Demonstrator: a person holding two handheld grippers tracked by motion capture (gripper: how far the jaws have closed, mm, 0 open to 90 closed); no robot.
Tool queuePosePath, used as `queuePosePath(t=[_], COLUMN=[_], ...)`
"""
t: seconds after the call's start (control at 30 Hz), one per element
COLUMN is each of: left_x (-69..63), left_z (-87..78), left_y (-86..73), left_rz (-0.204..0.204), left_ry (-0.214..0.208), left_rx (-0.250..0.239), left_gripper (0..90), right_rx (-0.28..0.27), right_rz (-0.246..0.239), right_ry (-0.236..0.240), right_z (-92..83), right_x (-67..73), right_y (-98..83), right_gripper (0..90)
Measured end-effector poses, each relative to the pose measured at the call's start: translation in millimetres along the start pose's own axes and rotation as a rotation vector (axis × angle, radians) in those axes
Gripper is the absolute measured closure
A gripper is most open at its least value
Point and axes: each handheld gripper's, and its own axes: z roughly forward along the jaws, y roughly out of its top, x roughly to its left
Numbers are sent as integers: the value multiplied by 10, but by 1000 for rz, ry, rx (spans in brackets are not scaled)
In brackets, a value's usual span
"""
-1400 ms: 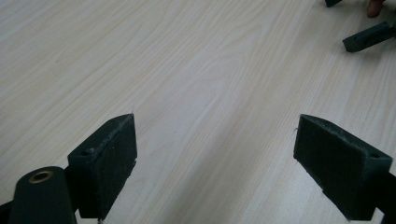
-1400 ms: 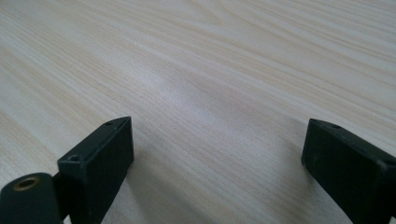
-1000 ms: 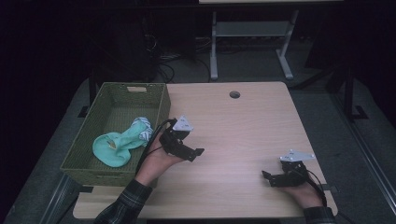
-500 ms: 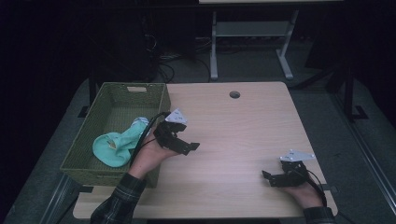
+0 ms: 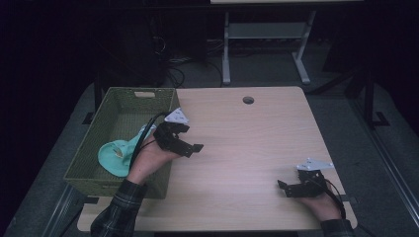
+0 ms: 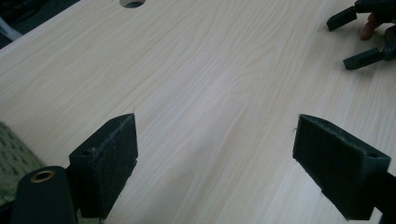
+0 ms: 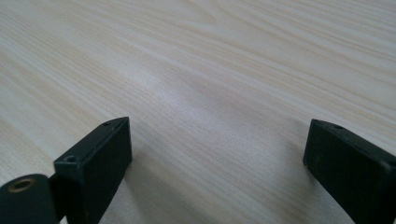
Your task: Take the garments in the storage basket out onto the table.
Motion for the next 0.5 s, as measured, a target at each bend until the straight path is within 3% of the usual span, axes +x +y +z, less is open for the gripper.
queuePosePath(t=[0.5], left_x=[99], left_z=[-97], left_y=[-60], left_rz=[-7], left_ry=[6], left_rx=[8], left_gripper=[138], right_rx=[-1], right_rz=[-1], right_ry=[3], right_z=[-2], right_x=[3], right_y=[-1], right_gripper=[81])
